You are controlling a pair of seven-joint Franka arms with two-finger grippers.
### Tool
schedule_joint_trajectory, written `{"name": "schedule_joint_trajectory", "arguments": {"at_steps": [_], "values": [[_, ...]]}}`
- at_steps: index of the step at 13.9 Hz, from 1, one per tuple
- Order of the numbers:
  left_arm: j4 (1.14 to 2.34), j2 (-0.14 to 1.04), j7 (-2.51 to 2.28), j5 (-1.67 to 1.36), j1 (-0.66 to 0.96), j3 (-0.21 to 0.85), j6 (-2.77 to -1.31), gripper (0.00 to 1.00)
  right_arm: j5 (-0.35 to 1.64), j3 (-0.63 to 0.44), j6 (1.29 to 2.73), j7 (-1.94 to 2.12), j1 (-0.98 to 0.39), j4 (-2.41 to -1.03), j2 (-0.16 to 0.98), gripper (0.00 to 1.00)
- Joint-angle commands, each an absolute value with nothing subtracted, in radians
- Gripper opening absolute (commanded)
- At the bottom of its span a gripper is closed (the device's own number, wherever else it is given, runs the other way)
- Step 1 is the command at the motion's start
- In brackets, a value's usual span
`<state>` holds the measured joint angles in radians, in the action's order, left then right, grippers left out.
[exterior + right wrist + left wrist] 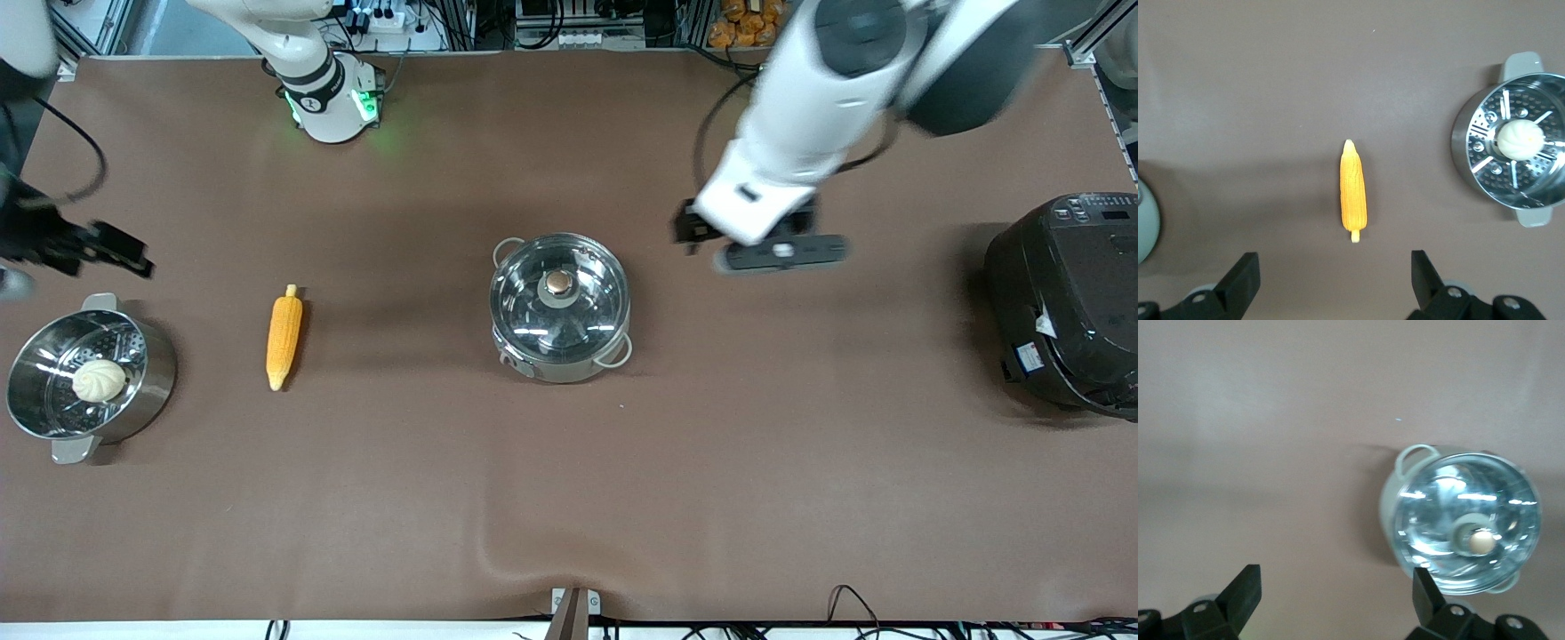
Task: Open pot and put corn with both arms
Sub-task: 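Grasp the corn with the right gripper while the left gripper reaches the lid, then lift the corn with the right gripper while the left gripper grips the lid knob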
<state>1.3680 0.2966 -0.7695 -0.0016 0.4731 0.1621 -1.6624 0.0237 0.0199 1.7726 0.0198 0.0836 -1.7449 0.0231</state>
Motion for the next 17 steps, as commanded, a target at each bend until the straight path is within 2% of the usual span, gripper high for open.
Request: {"name": "schedule_joint_trajectory", "arguments": {"at_steps": [1,4,8,12,15,17], "values": [[1.299,0.400,-0.931,-0.014,0.546,0.147,-1.733,1.00,0.035,0.015,1.926,0.034,0.090,-1.914,-0.003,1.00],[1.290,0.480,-1.069,-0.003,0.647,0.129,-1.793,1.00,0.029,0.015,2.130,0.035,0.089,-2.106,0.009,1.00],[1.267,0.547,-1.152,-0.003,0.731,0.078,-1.799,1.00,0.022,0.014,2.291,0.074,0.084,-2.252,0.060,1.00],[1.218,0.635,-1.206,-0.005,0.866,-0.038,-1.804,1.00,0.009,0.015,2.400,0.147,0.083,-2.278,0.228,1.00],[1.212,0.676,-1.218,-0.005,0.871,-0.045,-1.874,1.00,0.008,0.015,2.521,0.149,0.081,-2.281,0.313,1.00],[1.212,0.686,-1.232,-0.006,0.873,-0.041,-1.904,1.00,0.000,0.015,2.552,0.149,0.080,-2.267,0.350,1.00]]}}
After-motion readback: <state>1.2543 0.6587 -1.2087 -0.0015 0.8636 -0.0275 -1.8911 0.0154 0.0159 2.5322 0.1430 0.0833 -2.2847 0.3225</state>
